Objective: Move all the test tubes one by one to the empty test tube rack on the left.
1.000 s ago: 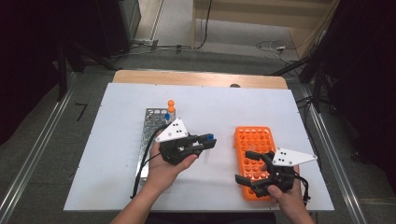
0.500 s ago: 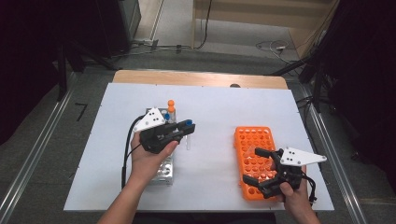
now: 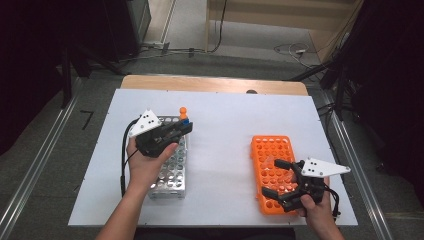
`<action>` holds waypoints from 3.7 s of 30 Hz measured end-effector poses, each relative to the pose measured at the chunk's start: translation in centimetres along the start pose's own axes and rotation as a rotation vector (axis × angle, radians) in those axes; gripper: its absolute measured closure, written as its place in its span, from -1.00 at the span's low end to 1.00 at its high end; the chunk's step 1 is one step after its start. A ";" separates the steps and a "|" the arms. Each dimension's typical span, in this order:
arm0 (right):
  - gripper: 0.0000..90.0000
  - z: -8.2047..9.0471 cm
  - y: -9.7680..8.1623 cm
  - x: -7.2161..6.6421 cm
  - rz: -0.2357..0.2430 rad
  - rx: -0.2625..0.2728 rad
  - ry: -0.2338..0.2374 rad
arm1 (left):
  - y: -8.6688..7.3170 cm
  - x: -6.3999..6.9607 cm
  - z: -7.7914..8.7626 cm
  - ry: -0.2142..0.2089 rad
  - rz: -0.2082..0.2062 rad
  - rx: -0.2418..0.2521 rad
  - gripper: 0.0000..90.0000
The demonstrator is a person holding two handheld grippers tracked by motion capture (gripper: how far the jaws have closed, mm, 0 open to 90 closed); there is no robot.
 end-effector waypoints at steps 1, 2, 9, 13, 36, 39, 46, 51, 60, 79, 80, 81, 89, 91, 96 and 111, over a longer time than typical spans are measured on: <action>-1.00 0.0 0.0 0.0 -0.002 0.000 -0.002 | 0.0 -0.2 0.0 0.010 -0.007 0.006 0.71; -1.00 0.0 0.0 0.1 -0.006 0.000 -0.003 | 0.0 -0.4 0.0 0.018 -0.012 0.013 0.71; -1.00 0.0 -0.2 0.2 -0.009 -0.002 -0.010 | -0.3 -2.0 0.1 0.082 -0.022 0.062 0.71; -1.00 0.0 -0.3 0.3 -0.007 -0.004 -0.012 | -0.5 -2.6 0.1 0.114 -0.034 0.081 0.71; -1.00 0.2 -0.6 0.6 -0.009 -0.011 -0.035 | -4.0 -3.5 -1.1 0.211 -0.001 -0.114 0.71; -1.00 0.2 -0.6 0.7 -0.010 -0.010 -0.039 | -4.6 -3.5 -1.4 0.209 0.004 -0.157 0.70; -1.00 0.5 -0.5 1.0 -0.012 -0.003 -0.050 | -5.1 -3.4 -1.4 0.180 0.044 -0.212 0.62; -1.00 1.4 -0.1 1.6 -0.005 0.014 -0.067 | -5.0 -3.2 -1.4 0.160 0.043 -0.223 0.38; -1.00 3.2 0.0 4.0 -0.034 0.042 -0.131 | -3.8 -2.2 -0.8 0.107 0.057 -0.157 -0.23; -0.90 2.8 -4.5 7.9 -0.060 -0.077 -0.151 | -2.2 2.7 -0.6 -0.083 0.047 -0.085 -1.00; -0.89 2.7 -4.7 8.0 -0.061 -0.082 -0.145 | -2.2 2.8 -0.7 -0.088 0.044 -0.086 -1.00; -0.88 2.7 -4.9 8.0 -0.060 -0.087 -0.140 | -2.3 3.0 -0.7 -0.090 0.041 -0.089 -1.00; -0.43 2.2 -6.1 7.9 -0.044 -0.130 -0.112 | -2.5 4.0 -1.4 -0.110 0.031 -0.107 -1.00; -0.30 2.0 -6.2 7.8 -0.045 -0.137 -0.101 | -2.6 4.1 -1.4 -0.116 0.026 -0.114 -1.00; 0.04 1.5 -6.8 7.4 -0.050 -0.166 -0.068 | -2.8 4.4 -1.7 -0.120 0.027 -0.120 -1.00; 0.63 1.4 -6.9 7.3 0.002 -0.168 -0.087 | -3.0 4.8 -2.1 -0.124 0.018 -0.134 -1.00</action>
Point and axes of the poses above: each handheld gripper's, and its own axes: z roughly backward along the jaws, y roughly out of its top, x roughly to its right, the point moved 9 cm from there along -z, roughly forward along the jaws, and after that the axes turned 5 degrees about -y, right-handed, at the moved point
